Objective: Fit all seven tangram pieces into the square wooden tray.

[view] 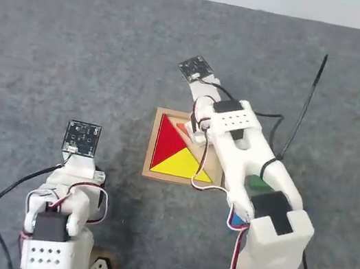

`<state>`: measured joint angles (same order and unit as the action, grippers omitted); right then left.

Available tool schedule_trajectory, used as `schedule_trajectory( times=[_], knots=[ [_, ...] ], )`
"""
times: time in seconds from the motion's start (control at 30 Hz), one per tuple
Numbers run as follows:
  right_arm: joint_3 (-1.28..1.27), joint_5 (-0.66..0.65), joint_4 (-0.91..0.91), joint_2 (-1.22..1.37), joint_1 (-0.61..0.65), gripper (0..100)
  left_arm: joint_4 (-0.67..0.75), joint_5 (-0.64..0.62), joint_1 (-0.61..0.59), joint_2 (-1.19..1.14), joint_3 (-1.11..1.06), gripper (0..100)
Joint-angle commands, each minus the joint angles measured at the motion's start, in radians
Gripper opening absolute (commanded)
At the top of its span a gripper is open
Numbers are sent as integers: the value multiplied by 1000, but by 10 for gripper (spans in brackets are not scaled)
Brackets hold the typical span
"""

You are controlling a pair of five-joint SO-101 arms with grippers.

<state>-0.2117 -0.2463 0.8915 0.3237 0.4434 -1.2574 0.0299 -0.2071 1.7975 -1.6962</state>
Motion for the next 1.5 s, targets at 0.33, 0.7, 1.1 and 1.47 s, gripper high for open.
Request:
schedule_trajectory(
  times=[0.33,0.7,1.1,1.47],
  knots=[
    [-347,-9,-120,-306,-24,26,-3,-17,-5,18,13,18],
    [-310,55,-137,-476,-28,28,-3,-17,-5,18,13,18],
    [262,60,51,61,50,27,-3,-17,-5,18,13,18],
    [318,72,213,134,-18,26,-3,-17,-5,18,13,18]
  ],
)
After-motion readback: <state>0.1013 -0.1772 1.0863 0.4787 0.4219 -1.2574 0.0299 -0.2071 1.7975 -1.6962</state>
